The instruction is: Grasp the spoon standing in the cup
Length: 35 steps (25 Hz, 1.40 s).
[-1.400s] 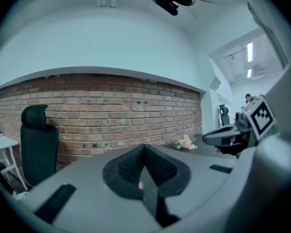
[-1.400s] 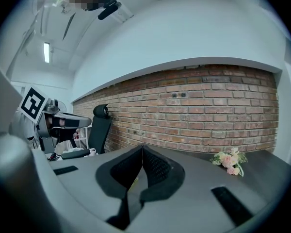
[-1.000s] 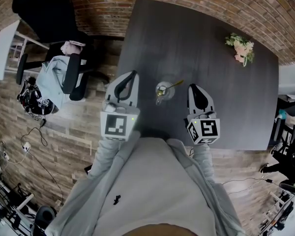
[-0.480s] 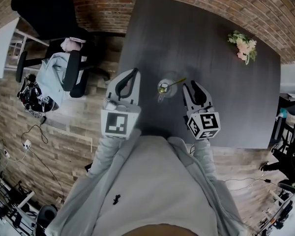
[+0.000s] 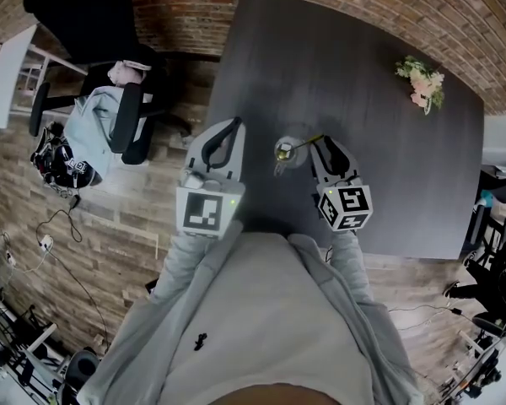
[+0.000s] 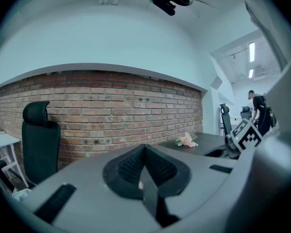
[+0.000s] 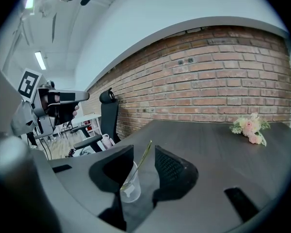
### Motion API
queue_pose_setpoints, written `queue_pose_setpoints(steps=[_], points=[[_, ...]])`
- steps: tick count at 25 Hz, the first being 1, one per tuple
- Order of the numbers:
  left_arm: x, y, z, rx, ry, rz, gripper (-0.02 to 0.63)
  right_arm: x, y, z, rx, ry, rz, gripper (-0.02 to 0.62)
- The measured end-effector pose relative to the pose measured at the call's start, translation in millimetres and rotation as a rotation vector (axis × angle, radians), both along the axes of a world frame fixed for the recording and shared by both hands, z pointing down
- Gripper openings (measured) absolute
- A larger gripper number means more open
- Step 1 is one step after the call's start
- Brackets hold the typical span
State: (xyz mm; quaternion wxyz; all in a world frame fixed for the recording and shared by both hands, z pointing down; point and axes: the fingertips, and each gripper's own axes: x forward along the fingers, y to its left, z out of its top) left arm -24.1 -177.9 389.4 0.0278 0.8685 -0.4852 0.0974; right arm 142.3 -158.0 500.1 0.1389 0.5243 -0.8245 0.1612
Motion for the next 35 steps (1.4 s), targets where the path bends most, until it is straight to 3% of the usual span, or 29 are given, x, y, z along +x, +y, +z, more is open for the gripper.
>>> queue_pose_setpoints(steps=[7, 14, 18, 23, 35], points=[[-1, 0, 3, 0.017, -0.029, 0.009, 0.018, -3, -2, 15, -0.032, -0.021, -0.006, 0.129], [1, 1, 5, -0.007, -0.006, -0.007, 0.018, -6, -9, 27, -0.045, -0.016, -0.012, 0.129], [0, 1, 7, 0.041, -0.072, 0.039, 0.018, -8, -8, 30, -0.05, -0.019, -0.017, 0.129], [1, 0, 3, -0.005, -0.011, -0.007, 0.018, -9, -8, 31, -0.052, -0.019, -0.022, 0.129], [4, 2, 3, 0.006, -0.019, -0.001, 0.018, -10, -9, 25, -0.031, -0.014, -0.031, 0.124]])
